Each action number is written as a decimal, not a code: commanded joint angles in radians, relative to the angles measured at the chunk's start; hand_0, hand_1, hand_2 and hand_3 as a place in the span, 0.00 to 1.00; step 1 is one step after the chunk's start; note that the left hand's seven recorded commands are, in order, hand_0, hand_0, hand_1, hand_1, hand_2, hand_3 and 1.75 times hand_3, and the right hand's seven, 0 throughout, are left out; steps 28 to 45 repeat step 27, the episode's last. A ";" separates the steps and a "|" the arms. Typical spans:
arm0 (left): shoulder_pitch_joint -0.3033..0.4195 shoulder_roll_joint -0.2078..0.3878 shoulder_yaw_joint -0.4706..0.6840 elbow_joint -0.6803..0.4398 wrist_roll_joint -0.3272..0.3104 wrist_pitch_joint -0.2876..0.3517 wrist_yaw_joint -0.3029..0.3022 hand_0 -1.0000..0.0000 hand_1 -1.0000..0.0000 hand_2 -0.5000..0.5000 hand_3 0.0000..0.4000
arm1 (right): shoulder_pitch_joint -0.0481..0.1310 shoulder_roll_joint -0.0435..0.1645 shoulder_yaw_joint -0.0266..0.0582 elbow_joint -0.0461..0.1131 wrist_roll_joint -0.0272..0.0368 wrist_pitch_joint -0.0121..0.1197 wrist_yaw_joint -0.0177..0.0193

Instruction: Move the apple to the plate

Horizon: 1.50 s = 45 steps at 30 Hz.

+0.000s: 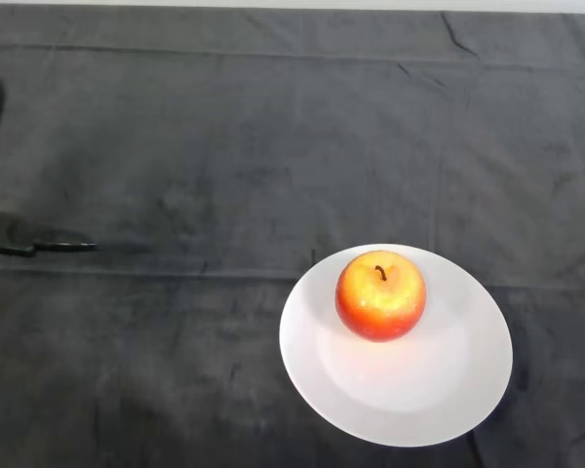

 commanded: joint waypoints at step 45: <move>0.161 0.227 0.306 0.127 -0.144 0.094 0.225 1.00 1.00 0.50 0.00 | 0.022 -0.006 -0.0091 0.026 0.0047 -0.008 0.0027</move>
